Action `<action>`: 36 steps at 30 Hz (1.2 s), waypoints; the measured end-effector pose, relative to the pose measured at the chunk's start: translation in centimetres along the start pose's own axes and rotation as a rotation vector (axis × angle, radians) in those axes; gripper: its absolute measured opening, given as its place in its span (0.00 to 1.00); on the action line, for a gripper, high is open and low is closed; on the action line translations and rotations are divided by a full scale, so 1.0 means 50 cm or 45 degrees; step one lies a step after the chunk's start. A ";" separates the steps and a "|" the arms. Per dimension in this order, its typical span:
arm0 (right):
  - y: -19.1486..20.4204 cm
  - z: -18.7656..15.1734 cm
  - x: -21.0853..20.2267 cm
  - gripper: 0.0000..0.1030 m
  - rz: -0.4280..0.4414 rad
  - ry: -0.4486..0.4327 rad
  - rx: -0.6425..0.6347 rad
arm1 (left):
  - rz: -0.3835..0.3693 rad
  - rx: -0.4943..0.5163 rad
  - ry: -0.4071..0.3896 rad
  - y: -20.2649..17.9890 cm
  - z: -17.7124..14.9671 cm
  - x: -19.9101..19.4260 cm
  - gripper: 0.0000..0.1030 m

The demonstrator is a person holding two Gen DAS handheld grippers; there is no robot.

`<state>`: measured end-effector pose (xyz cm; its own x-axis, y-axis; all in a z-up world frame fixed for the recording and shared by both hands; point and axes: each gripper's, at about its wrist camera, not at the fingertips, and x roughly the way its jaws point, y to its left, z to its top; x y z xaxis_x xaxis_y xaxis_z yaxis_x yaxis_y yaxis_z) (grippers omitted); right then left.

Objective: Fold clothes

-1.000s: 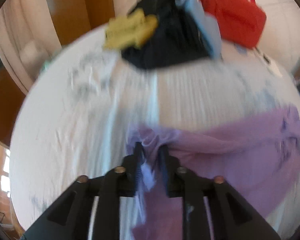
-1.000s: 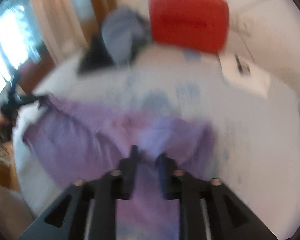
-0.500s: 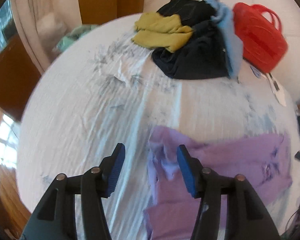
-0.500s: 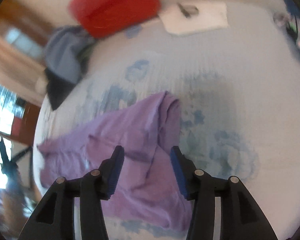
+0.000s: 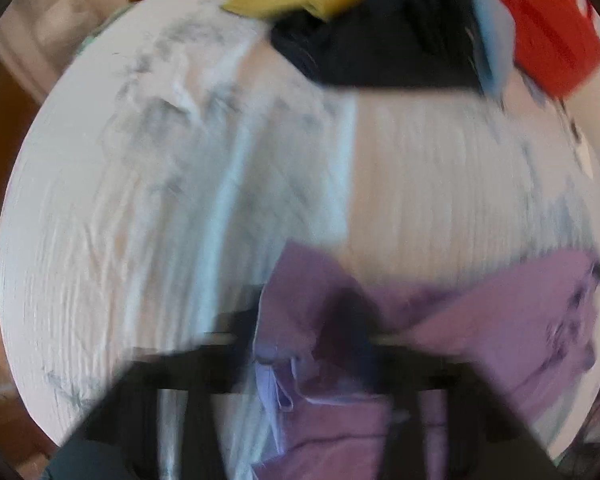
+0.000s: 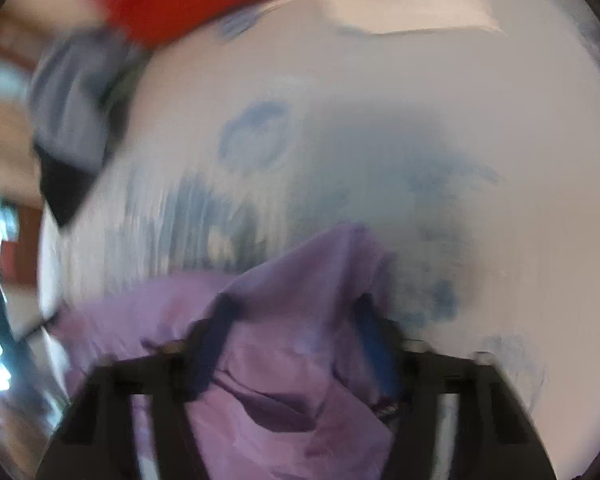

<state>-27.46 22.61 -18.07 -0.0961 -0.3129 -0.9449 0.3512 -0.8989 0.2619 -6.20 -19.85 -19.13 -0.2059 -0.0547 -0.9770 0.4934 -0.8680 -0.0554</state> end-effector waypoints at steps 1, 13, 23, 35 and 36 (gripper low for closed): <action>0.016 0.002 -0.006 0.09 -0.082 -0.025 -0.070 | 0.027 0.008 -0.027 -0.005 -0.006 -0.004 0.09; -0.042 -0.036 -0.106 0.51 -0.080 -0.217 -0.038 | -0.110 -0.304 -0.341 0.090 -0.044 -0.119 0.61; -0.013 -0.121 -0.108 0.71 0.025 -0.189 -0.016 | -0.080 -0.253 -0.249 0.099 -0.064 -0.111 0.61; 0.055 -0.108 -0.072 0.80 0.096 -0.121 -0.123 | -0.011 -0.207 -0.172 0.032 -0.038 -0.046 0.42; 0.060 -0.109 -0.063 0.80 0.091 -0.108 -0.134 | -0.008 -0.201 -0.160 0.026 -0.041 -0.040 0.30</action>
<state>-21.04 22.55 -15.40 -0.1439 -0.4038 -0.9035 0.4552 -0.8377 0.3019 -3.42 -19.87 -17.67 -0.3083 -0.1192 -0.9438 0.6163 -0.7808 -0.1027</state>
